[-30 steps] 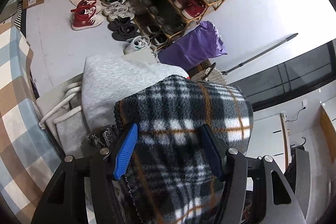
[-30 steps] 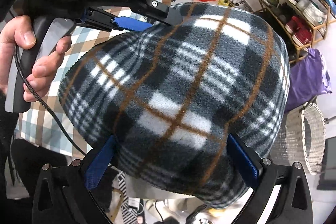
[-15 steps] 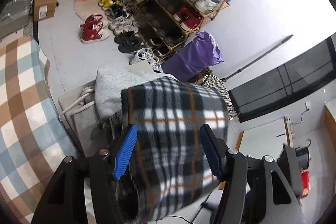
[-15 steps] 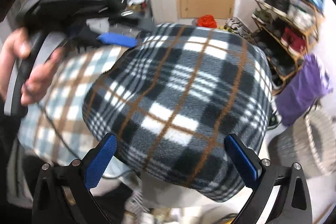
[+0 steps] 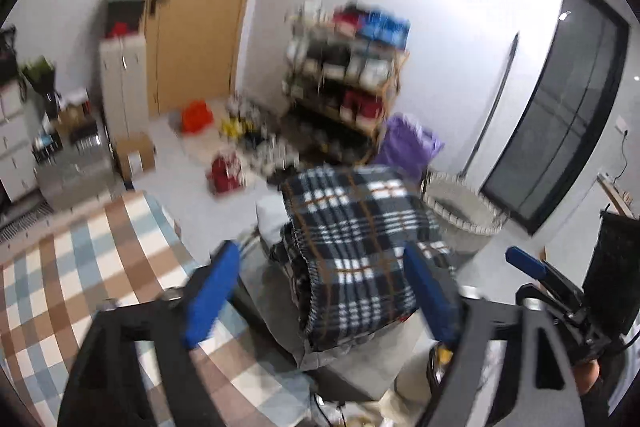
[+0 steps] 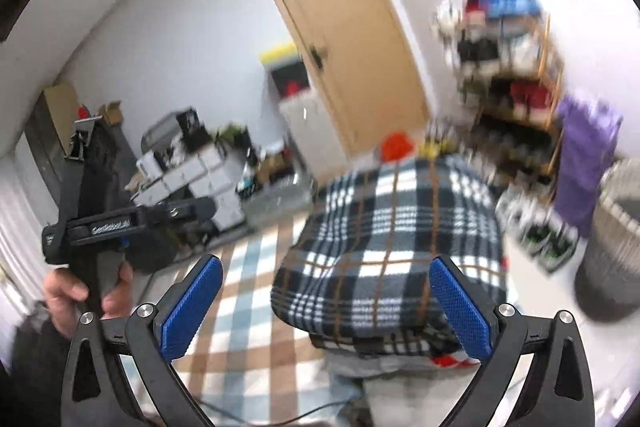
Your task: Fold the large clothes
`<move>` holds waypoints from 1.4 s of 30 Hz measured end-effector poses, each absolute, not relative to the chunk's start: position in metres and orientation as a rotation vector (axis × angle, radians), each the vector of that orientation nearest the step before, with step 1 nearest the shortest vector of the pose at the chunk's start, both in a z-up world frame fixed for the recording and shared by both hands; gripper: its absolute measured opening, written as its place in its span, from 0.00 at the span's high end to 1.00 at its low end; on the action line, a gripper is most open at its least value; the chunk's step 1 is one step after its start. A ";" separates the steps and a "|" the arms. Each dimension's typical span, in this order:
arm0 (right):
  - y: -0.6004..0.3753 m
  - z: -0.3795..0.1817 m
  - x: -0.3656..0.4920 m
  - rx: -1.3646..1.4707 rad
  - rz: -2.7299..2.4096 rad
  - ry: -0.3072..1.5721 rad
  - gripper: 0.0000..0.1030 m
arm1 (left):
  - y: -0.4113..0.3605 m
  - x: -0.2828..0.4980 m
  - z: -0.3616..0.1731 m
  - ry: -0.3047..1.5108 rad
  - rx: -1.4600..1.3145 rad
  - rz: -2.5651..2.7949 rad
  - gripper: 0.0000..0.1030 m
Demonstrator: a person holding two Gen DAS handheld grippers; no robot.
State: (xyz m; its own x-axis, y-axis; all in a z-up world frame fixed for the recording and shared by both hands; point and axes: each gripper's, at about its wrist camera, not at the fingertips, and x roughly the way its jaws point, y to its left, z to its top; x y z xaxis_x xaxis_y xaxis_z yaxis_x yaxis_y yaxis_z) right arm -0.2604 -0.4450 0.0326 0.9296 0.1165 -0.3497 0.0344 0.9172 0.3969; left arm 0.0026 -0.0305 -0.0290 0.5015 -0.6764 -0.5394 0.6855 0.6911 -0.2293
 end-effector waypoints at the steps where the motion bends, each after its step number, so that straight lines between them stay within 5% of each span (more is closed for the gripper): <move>1: -0.434 0.032 -0.278 0.375 0.002 0.337 0.00 | -0.021 -0.014 -0.030 0.595 0.016 -0.803 0.16; 3: -0.419 0.026 -0.301 0.338 -0.033 0.278 0.00 | -0.007 -0.037 -0.034 0.515 0.003 -0.815 0.16; 5: -0.410 0.017 -0.316 0.303 -0.086 0.243 0.00 | 0.000 -0.059 -0.044 0.441 0.016 -0.787 0.02; 10: -0.390 -0.013 -0.350 0.304 -0.164 0.221 0.00 | 0.004 -0.106 -0.091 0.278 0.056 -0.656 0.01; 16: -0.353 -0.033 -0.386 0.223 -0.269 0.228 0.00 | 0.007 -0.116 -0.141 0.403 -0.016 -0.624 0.01; 42: -0.326 -0.075 -0.422 0.275 -0.215 0.236 0.00 | 0.021 -0.180 -0.175 0.363 -0.010 -0.538 0.01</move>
